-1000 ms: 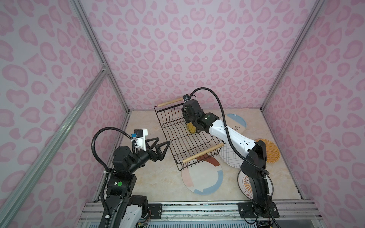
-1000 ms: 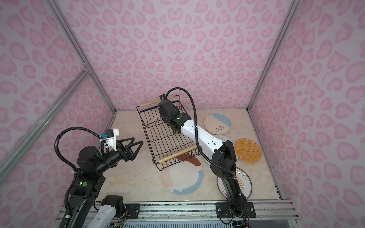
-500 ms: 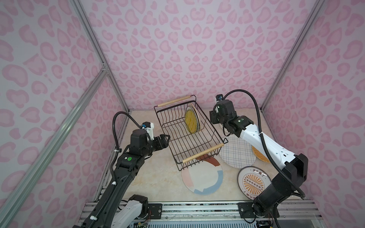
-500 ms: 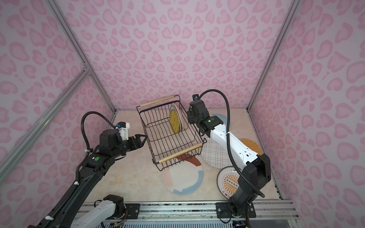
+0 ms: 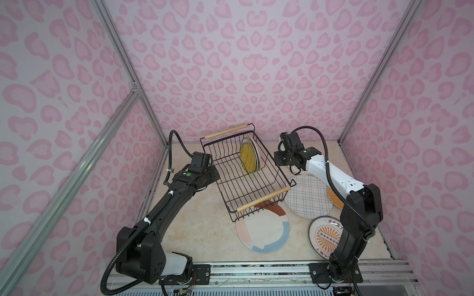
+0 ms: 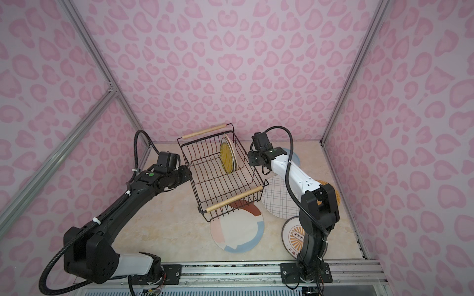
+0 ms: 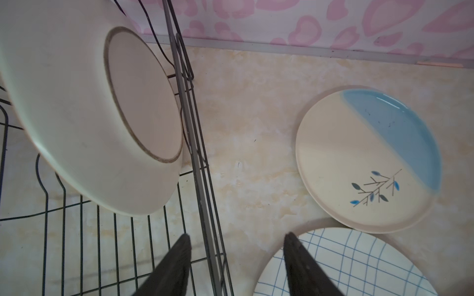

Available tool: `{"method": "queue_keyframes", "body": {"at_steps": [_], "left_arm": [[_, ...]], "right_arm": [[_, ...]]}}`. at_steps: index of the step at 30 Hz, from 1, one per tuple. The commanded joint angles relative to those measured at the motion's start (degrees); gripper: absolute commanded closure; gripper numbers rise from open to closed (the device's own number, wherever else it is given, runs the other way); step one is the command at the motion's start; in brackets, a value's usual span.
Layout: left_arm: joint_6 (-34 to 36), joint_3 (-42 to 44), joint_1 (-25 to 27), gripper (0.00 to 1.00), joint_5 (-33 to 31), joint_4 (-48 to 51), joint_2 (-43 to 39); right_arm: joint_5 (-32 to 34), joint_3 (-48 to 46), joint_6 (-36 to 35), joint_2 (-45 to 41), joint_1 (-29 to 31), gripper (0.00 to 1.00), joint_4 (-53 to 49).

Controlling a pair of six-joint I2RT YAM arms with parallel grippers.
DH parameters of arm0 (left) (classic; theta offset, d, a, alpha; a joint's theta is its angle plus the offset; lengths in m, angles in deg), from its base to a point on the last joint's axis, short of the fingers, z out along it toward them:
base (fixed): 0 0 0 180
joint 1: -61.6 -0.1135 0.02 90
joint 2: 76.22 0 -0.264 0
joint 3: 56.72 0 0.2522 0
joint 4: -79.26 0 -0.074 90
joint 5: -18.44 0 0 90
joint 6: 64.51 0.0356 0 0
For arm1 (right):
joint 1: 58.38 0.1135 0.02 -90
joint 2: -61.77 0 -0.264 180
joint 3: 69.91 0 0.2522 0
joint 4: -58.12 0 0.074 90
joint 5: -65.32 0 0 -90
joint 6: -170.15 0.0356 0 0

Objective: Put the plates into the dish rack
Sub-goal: 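Move both grippers onto the wire rack's side rails and close them, then slide the wire rack with both grippers farther from the robot toward the left arm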

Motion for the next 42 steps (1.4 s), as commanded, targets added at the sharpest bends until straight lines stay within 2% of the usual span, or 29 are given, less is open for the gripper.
{"method": "queue_keyframes", "body": {"at_steps": [1, 4, 8, 13, 15, 19, 23, 25, 33, 42], "left_arm": [[-0.8, -2.4, 0.3, 0.43, -3.3, 1.8, 3.5], [-1.3, -3.7, 0.4, 0.46, -3.9, 1.9, 6.4], [-1.5, -5.1, 0.6, 0.53, -4.7, 1.7, 8.7], [-1.4, -6.7, 0.6, 0.73, -4.8, 2.3, 10.8], [-1.2, -7.2, 0.6, 0.79, -5.0, 2.4, 11.2], [-0.9, -8.4, 0.6, 0.96, -6.1, 3.0, 11.7], [-1.2, -9.3, 0.6, 0.97, -7.2, 3.5, 12.3], [-1.2, -9.5, 0.5, 0.97, -8.2, 3.8, 12.4], [-0.4, -10.1, -2.4, 0.97, -7.0, 4.2, 11.3], [1.4, -10.8, -7.6, 0.97, -4.0, 5.0, 9.7]], "right_arm": [[-1.9, 0.4, -0.2, 1.9, 0.1, 0.43, -1.7], [-1.9, 0.4, -0.3, 2.7, 0.1, 0.45, -1.6], [-1.4, 0.8, -0.9, 3.8, 0.0, 0.54, -2.0], [-1.9, 1.6, -1.1, 5.0, -0.1, 0.62, -2.6], [-2.7, 2.1, -1.2, 5.2, -0.1, 0.68, -2.6], [-4.6, 2.5, -1.5, 5.2, 0.2, 0.80, -2.2], [-5.3, 3.7, -1.8, 5.6, 0.7, 0.96, -2.3], [-5.4, 4.5, -2.0, 5.9, 1.1, 1.00, -2.5], [-5.1, 7.2, -2.4, 7.2, 3.2, 1.00, -2.8], [-5.1, 15.9, -2.1, 11.1, 5.6, 1.00, -4.8]]}}
